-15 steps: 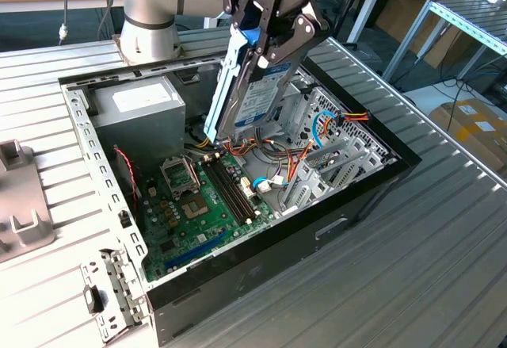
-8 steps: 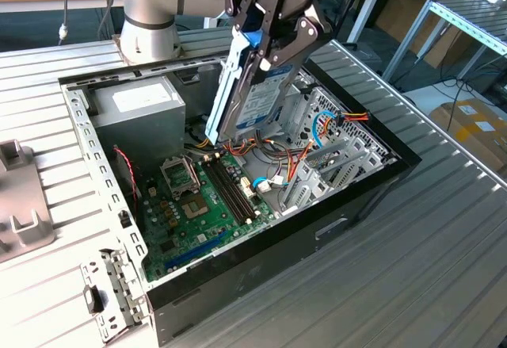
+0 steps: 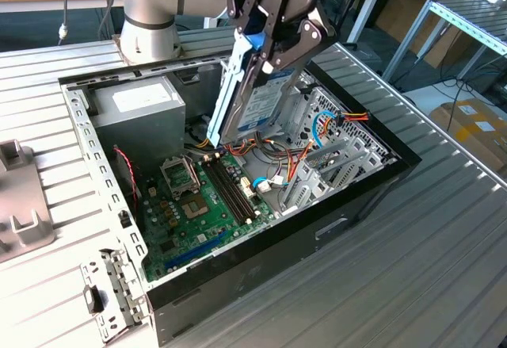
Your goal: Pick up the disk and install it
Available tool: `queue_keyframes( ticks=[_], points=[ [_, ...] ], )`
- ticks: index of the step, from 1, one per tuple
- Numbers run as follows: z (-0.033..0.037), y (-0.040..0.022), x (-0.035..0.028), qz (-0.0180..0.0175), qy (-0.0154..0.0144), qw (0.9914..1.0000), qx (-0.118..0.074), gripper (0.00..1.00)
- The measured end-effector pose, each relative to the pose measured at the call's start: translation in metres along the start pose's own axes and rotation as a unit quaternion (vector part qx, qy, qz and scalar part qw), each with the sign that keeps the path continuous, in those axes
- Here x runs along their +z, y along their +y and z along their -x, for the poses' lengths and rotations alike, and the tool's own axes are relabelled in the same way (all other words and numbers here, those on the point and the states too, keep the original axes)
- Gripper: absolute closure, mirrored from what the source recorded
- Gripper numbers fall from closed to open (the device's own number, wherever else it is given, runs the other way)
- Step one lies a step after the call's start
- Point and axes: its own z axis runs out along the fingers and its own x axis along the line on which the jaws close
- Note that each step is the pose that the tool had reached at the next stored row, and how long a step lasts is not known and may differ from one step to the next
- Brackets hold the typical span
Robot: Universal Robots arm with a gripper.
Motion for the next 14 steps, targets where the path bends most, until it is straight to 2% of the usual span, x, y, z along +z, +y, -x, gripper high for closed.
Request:
queue_keyframes(
  ticks=[8, 14],
  points=[
    [-0.0083, 0.0008, -0.0007, 0.0, 0.0, 1.0, 0.0, 0.63],
    [-0.0194, 0.0019, -0.0015, 0.0, 0.0, 1.0, 0.0, 0.63]
  ],
)
